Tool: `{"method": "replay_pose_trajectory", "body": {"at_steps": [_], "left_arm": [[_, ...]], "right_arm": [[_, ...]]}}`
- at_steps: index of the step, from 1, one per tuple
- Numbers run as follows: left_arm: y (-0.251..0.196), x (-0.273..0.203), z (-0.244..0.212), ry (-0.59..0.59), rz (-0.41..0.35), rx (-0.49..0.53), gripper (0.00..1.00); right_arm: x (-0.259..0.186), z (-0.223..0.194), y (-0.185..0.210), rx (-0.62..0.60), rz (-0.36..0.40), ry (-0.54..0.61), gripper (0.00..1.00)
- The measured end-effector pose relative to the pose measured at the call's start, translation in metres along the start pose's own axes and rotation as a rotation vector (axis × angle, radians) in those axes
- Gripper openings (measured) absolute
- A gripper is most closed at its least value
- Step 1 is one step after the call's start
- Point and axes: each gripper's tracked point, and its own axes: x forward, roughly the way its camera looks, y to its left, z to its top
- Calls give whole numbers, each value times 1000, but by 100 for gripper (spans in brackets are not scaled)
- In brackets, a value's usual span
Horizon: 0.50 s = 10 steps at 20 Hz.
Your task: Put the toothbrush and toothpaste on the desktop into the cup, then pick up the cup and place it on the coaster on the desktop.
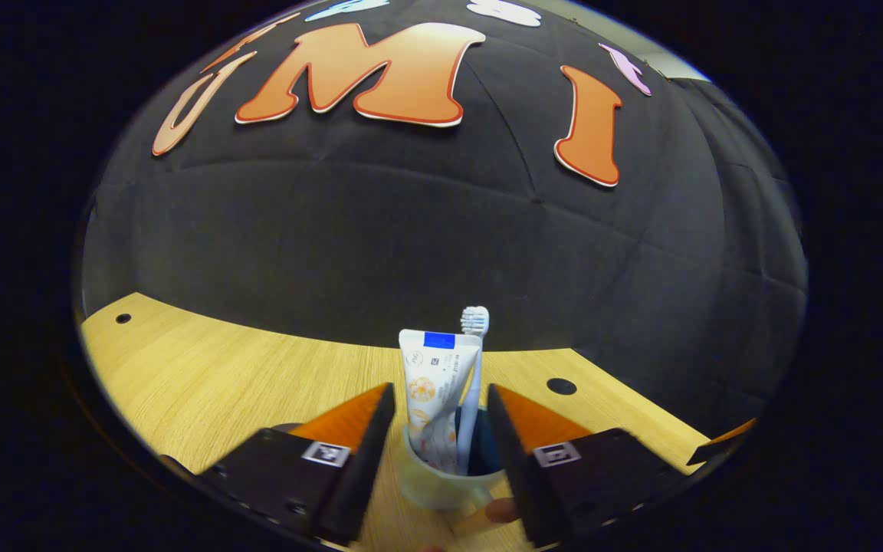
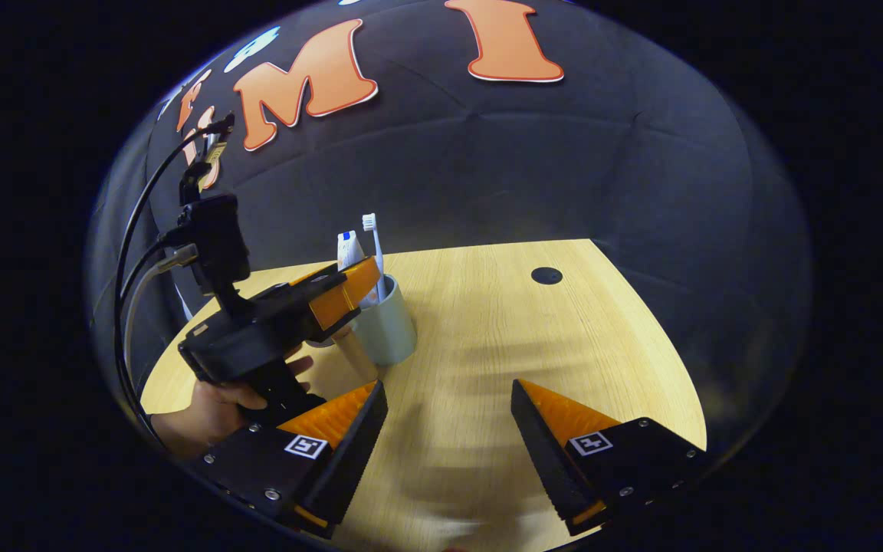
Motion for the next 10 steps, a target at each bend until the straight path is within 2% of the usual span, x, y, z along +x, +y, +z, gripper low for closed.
{"method": "replay_pose_trajectory", "body": {"at_steps": [1,6,10], "left_arm": [[0,-10,3,3,-6,14,96],[12,-33,26,-4,-20,60,98],[33,-69,51,0,1,108,97]], "right_arm": [[-1,0,-2,4,-5,-1,99],[-5,11,2,16,-27,-9,99],[-9,30,19,-13,-21,-22,98]]}}
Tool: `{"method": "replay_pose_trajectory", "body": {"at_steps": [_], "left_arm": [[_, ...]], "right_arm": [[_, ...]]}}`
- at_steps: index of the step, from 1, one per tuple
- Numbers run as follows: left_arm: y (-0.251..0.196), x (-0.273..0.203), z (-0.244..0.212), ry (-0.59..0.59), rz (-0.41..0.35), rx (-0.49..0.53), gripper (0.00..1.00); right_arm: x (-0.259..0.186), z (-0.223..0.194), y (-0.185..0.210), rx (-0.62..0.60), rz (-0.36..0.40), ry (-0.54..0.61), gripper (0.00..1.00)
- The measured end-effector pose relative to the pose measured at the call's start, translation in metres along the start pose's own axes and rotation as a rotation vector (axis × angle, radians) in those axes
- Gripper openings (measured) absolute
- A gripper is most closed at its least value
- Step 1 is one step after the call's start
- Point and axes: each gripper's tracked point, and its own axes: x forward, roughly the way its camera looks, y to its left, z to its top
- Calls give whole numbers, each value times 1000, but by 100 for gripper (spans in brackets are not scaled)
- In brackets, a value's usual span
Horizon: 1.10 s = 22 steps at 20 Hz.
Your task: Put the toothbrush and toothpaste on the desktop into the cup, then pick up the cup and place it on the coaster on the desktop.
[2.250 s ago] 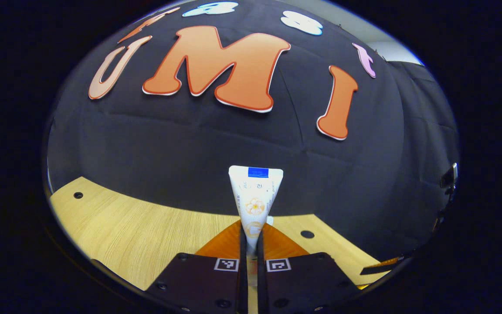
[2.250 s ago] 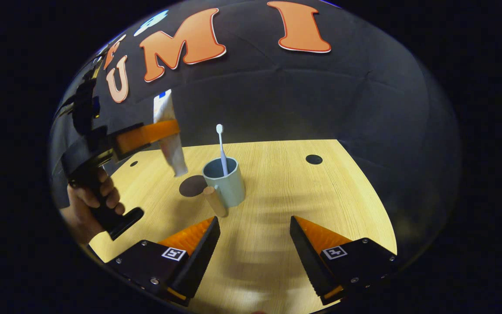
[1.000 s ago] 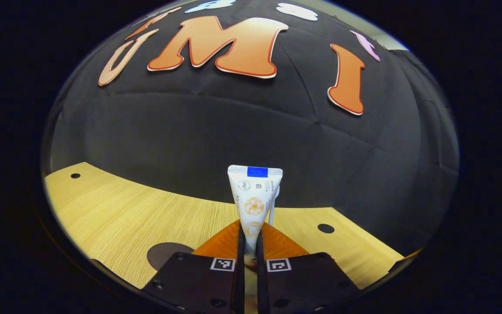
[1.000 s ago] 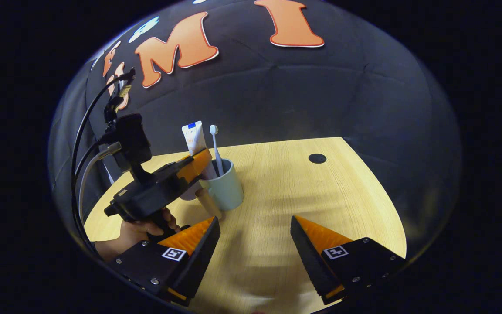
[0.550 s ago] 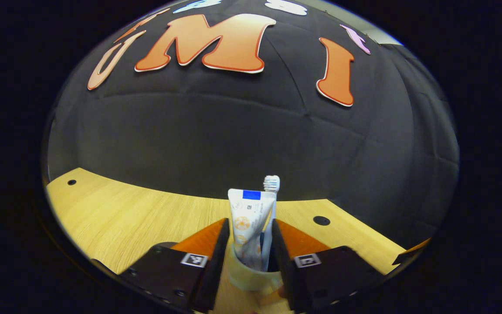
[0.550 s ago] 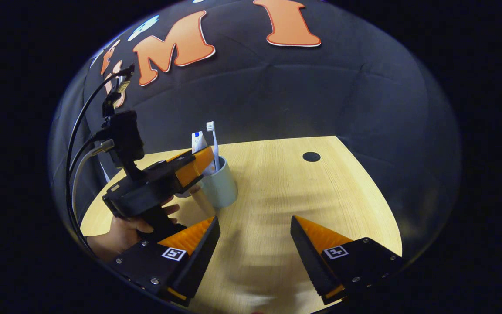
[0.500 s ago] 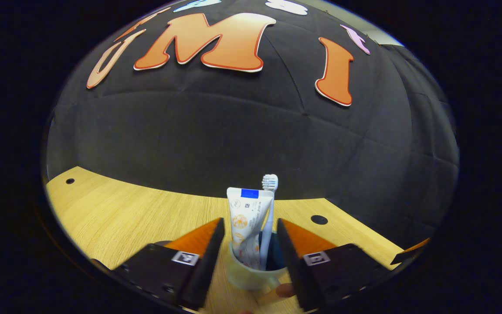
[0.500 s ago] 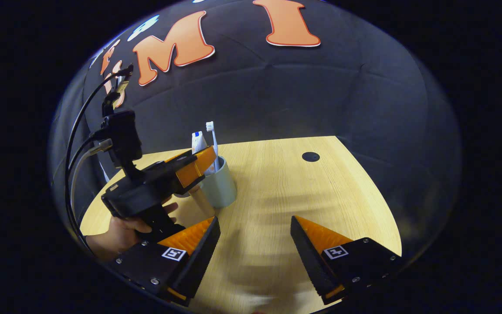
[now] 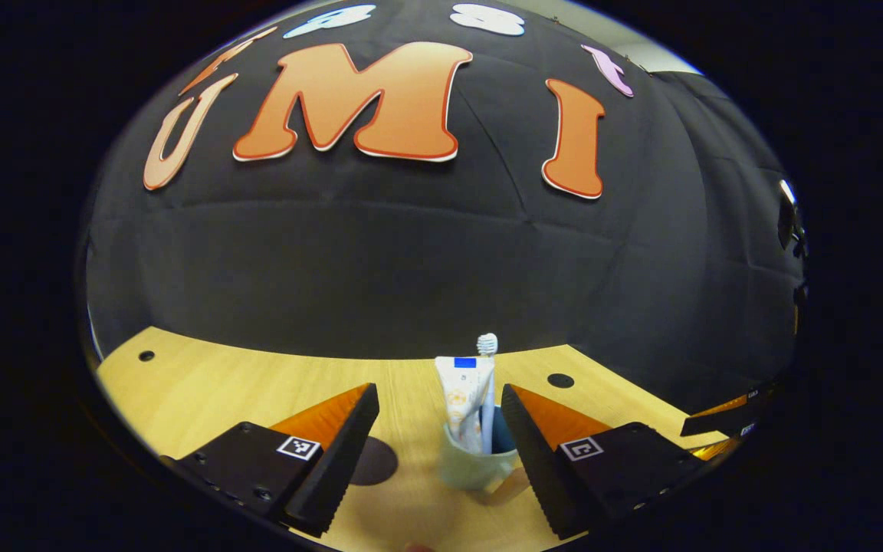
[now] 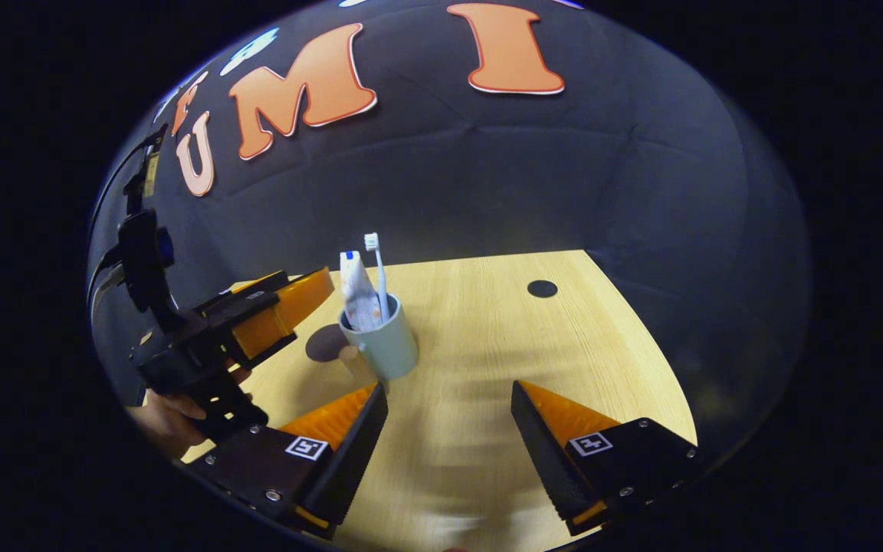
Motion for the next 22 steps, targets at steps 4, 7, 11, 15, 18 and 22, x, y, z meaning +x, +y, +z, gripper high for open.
{"method": "replay_pose_trajectory", "body": {"at_steps": [4,7,11,15,18,22], "left_arm": [[21,-44,22,14,12,30,97],[37,-75,40,21,21,65,97],[53,-113,55,35,23,75,97],[83,-146,70,20,67,91,97],[102,-162,74,15,109,100,97],[121,-173,80,8,151,120,97]], "right_arm": [[5,16,27,-17,19,24,99],[16,22,50,6,44,49,98],[35,20,69,10,41,118,98],[58,17,78,-11,20,173,98],[77,5,80,-16,-3,241,98],[99,-20,82,-5,-33,363,96]]}}
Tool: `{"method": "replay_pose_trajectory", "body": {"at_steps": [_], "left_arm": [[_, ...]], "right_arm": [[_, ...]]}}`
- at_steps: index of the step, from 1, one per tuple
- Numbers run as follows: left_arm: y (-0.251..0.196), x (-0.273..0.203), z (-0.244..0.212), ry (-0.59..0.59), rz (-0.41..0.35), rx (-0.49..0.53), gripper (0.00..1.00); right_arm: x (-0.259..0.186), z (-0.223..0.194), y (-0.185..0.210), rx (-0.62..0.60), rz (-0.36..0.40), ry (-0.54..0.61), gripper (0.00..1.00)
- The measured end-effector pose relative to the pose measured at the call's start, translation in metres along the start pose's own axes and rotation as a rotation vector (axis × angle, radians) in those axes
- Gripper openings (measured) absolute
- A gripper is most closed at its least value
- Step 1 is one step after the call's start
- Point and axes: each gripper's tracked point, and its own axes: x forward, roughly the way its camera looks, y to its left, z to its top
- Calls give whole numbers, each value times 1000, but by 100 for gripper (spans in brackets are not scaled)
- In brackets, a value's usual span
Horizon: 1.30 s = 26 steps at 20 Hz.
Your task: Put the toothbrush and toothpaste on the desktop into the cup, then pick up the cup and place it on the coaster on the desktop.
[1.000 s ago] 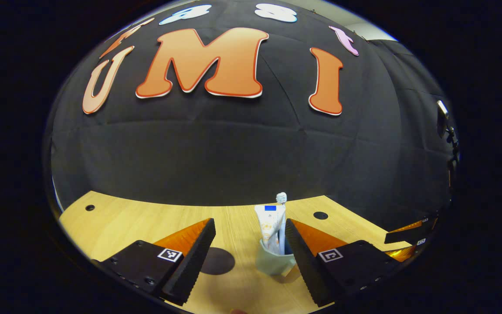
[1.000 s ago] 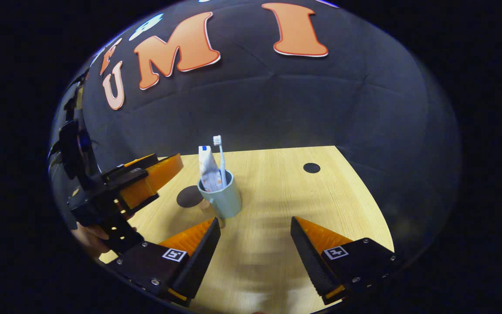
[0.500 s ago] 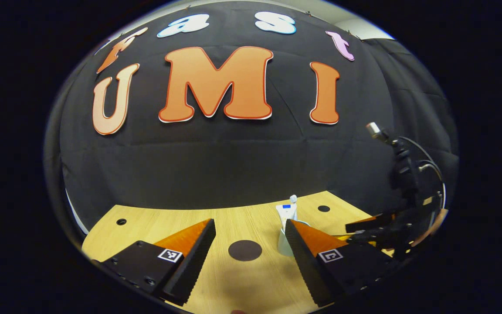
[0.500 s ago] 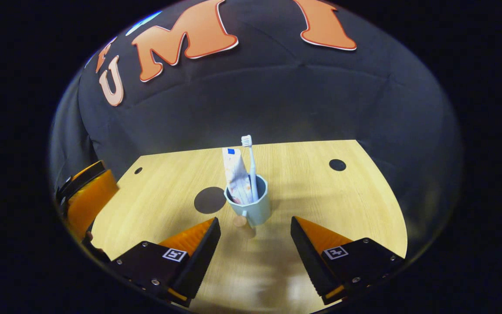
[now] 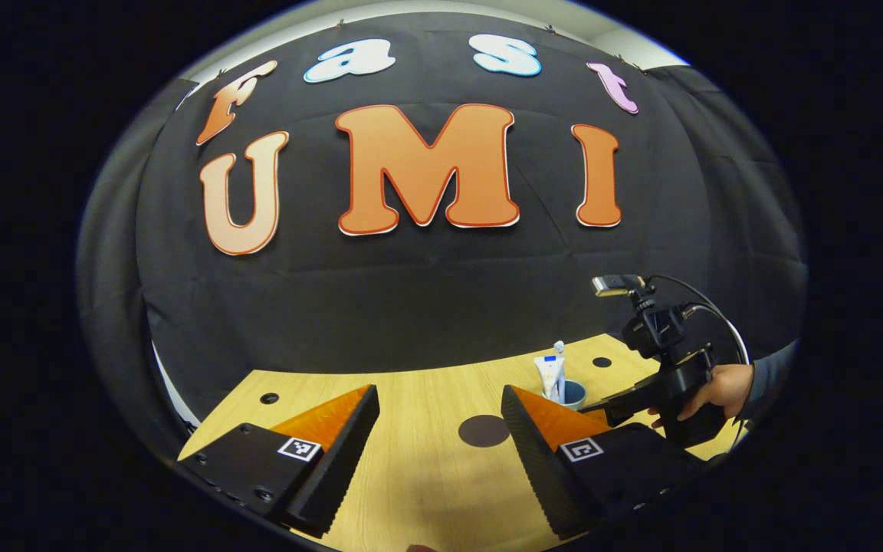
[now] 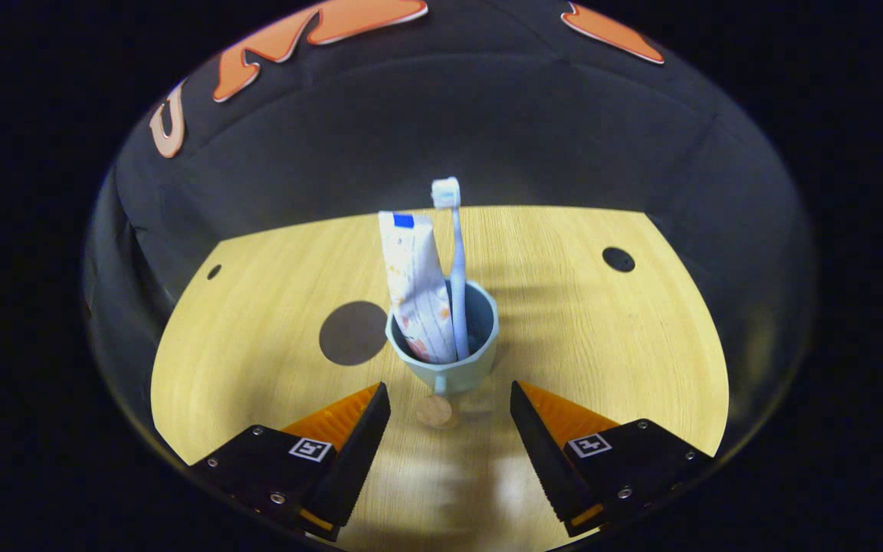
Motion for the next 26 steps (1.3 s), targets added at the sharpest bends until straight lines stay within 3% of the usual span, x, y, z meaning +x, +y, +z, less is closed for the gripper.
{"method": "replay_pose_trajectory", "body": {"at_steps": [4,8,10,11,12,15,21,26], "left_arm": [[12,-1,-5,13,16,-1,97],[20,-4,-15,35,18,-30,97],[23,-6,-21,49,9,-46,97],[25,-7,-23,60,10,-45,97],[30,-7,-24,62,13,-48,97],[41,-10,-26,72,23,-55,97],[50,-15,-22,63,22,-50,97],[57,-20,-18,43,32,-52,97]], "right_arm": [[12,-1,6,41,2,84,88],[25,-3,3,56,-38,169,72],[29,-7,8,108,-32,208,61],[30,-9,8,117,-35,214,49],[30,-10,8,114,-41,216,49],[32,-12,8,78,-76,211,32],[32,-12,7,48,-116,201,20],[31,-5,7,37,-100,167,19]]}}
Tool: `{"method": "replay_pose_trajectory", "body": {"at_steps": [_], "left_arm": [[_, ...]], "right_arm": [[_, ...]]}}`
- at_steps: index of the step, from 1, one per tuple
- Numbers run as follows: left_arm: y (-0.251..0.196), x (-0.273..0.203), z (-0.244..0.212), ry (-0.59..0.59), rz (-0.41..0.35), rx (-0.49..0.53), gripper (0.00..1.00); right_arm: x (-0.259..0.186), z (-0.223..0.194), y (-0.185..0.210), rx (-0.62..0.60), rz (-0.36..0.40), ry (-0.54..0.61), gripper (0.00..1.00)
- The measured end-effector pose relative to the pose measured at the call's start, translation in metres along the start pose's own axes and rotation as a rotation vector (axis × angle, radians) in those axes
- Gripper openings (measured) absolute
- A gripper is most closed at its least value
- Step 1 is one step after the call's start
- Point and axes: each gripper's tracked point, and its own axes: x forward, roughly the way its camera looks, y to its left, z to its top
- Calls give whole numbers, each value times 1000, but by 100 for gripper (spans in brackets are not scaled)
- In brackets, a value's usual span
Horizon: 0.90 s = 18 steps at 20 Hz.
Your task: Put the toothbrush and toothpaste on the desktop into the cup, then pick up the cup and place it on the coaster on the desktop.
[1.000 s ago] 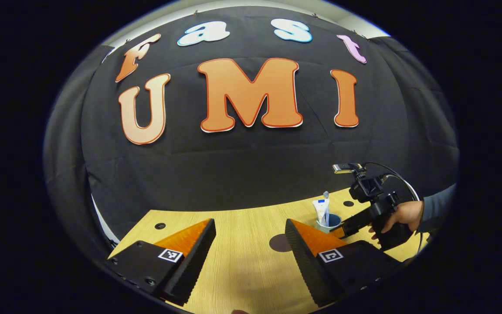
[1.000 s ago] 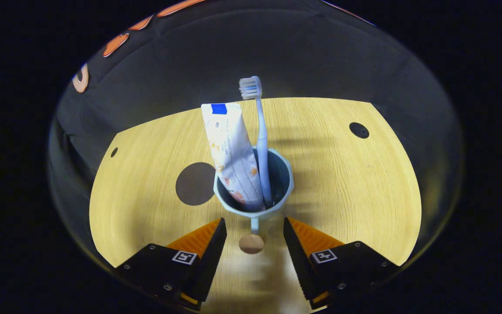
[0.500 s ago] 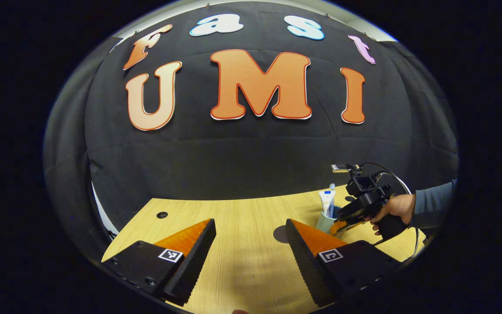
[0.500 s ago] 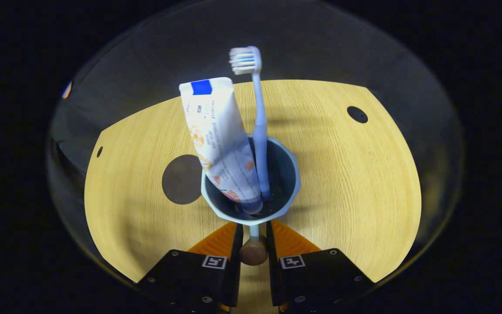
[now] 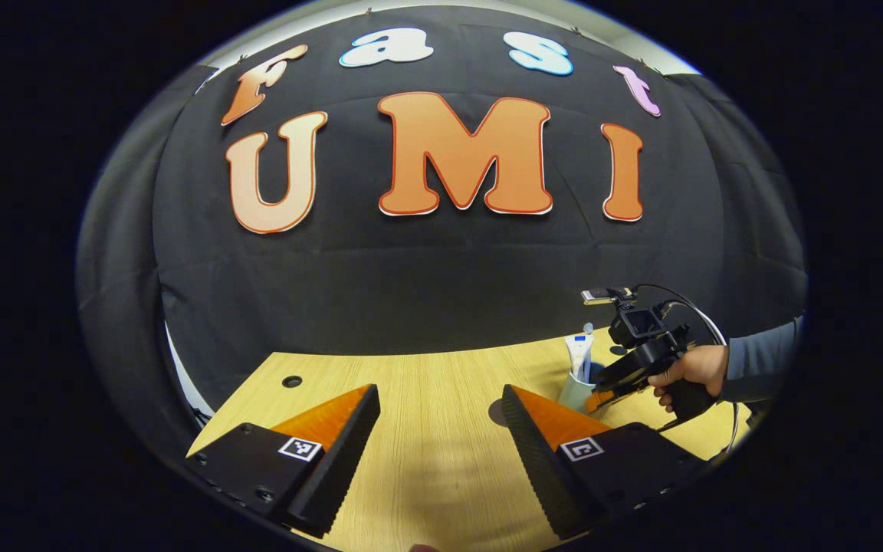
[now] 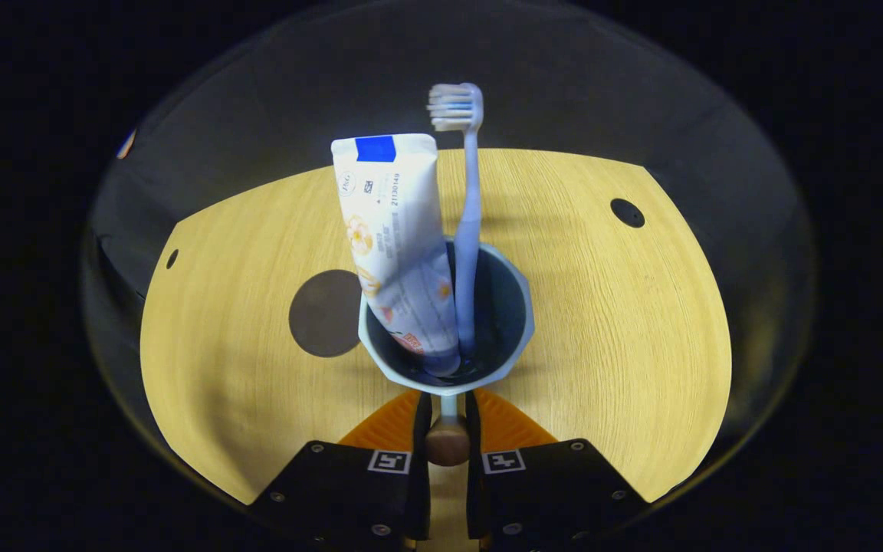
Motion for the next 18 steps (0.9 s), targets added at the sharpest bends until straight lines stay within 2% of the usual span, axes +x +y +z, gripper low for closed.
{"method": "replay_pose_trajectory", "body": {"at_steps": [7,18], "left_arm": [[17,-8,5,-32,11,-11,97],[61,-14,-20,16,57,-48,97]], "right_arm": [[5,1,0,-66,36,-49,19],[1,7,-2,-148,70,-22,19]]}}
